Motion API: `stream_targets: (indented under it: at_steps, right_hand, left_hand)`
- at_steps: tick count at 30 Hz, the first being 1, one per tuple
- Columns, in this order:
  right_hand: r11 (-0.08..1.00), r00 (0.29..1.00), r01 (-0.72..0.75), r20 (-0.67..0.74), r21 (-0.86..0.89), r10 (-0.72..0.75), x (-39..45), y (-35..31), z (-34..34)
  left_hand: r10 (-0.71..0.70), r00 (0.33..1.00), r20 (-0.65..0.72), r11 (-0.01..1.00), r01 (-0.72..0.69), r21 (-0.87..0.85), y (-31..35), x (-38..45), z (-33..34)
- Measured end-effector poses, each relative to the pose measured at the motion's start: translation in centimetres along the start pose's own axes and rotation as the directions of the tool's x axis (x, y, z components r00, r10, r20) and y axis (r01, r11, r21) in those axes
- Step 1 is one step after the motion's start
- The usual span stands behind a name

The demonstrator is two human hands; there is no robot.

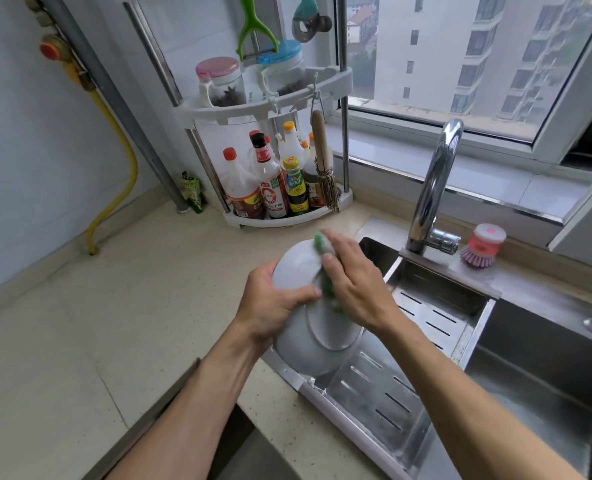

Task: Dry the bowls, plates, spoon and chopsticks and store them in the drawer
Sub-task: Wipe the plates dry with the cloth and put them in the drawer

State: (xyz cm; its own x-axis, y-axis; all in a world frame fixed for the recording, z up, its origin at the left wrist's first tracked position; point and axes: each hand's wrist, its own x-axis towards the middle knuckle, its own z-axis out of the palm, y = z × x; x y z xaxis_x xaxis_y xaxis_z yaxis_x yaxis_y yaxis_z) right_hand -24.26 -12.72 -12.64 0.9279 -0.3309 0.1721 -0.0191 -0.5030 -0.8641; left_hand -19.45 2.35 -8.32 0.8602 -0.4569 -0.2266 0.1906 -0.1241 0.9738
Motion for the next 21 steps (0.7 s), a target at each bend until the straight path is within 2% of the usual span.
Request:
stream_targets:
  at_steps: [4, 5, 8, 11, 14, 15, 19, 21]
  right_hand:
    - [0.939, 0.958, -0.269, -0.046, 0.216, 0.285, -1.0, 2.2, 0.2]
    - [0.948, 0.96, -0.26, -0.055, 0.185, 0.275, -1.8, 2.0, 0.8]
    - [0.999, 0.998, -0.054, 0.045, 0.003, 0.054, -4.6, -0.2, 3.1]
    - [0.992, 0.99, 0.076, 0.126, -0.102, -0.063, -3.5, -0.4, 2.2]
    - [0.996, 0.997, -0.052, 0.054, -0.074, 0.056, -0.6, -0.6, 0.8]
    - [0.996, 0.997, -0.053, 0.055, -0.068, 0.057, -0.5, -0.9, 0.9]
    - [0.994, 0.974, 0.112, 0.198, -0.016, -0.107, -2.5, -1.4, 1.7]
    - [0.997, 0.98, 0.076, 0.187, -0.011, -0.073, -1.6, -0.2, 1.5]
  left_hand:
    - [0.015, 0.988, -0.153, 0.997, -0.026, -0.069, 0.1, -0.3, 0.0]
    - [0.014, 0.98, -0.197, 0.994, -0.035, -0.102, 0.2, -0.1, 0.2]
    - [-0.011, 0.951, -0.309, 0.989, -0.036, -0.143, 0.1, 0.3, 0.5]
    - [-0.064, 0.956, -0.286, 0.981, 0.008, -0.193, -0.2, 0.1, 0.2]
    - [-0.077, 0.965, -0.251, 0.983, 0.031, -0.182, -0.4, -0.2, 0.5]
    - [-0.077, 0.963, -0.259, 0.981, 0.028, -0.19, -0.3, -0.2, 0.6]
    - [-0.051, 0.958, -0.281, 0.979, -0.008, -0.205, 0.2, 0.2, 0.1]
    - [-0.053, 0.956, -0.287, 0.983, -0.001, -0.183, 0.1, 0.2, 0.2]
